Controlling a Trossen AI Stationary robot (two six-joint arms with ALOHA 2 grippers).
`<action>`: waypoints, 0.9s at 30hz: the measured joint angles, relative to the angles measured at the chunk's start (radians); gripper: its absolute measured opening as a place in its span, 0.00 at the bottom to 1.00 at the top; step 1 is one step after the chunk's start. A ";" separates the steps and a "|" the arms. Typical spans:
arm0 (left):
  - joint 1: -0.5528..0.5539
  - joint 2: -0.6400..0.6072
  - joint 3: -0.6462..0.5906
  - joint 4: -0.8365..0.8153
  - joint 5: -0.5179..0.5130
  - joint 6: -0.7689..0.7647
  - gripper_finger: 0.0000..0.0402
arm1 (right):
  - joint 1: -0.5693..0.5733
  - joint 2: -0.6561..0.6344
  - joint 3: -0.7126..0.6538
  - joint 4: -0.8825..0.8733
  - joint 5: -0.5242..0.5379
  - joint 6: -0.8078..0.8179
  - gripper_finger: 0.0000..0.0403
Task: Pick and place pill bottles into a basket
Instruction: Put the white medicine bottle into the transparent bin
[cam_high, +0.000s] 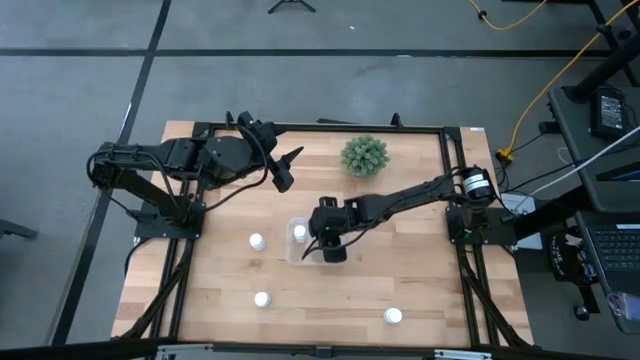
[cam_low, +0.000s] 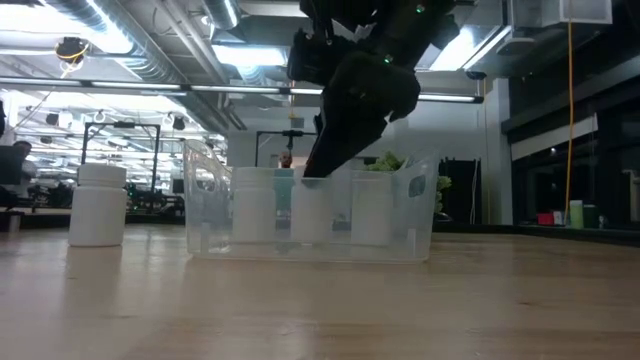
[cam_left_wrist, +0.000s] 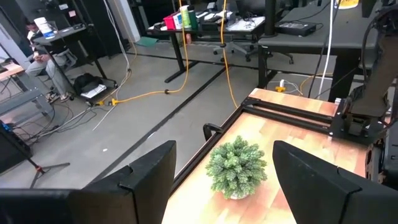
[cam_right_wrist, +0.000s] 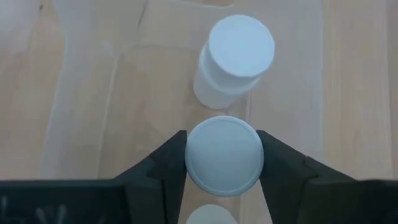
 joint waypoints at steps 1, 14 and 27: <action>0.000 0.000 0.000 0.000 0.000 0.000 0.65 | -0.001 0.000 0.000 0.000 0.000 0.000 0.41; 0.000 0.000 0.000 -0.001 0.027 0.000 0.65 | -0.002 0.000 0.059 -0.033 -0.002 -0.004 0.53; 0.000 0.000 0.000 -0.008 0.027 0.000 0.65 | -0.021 -0.002 0.168 -0.171 0.036 -0.026 0.77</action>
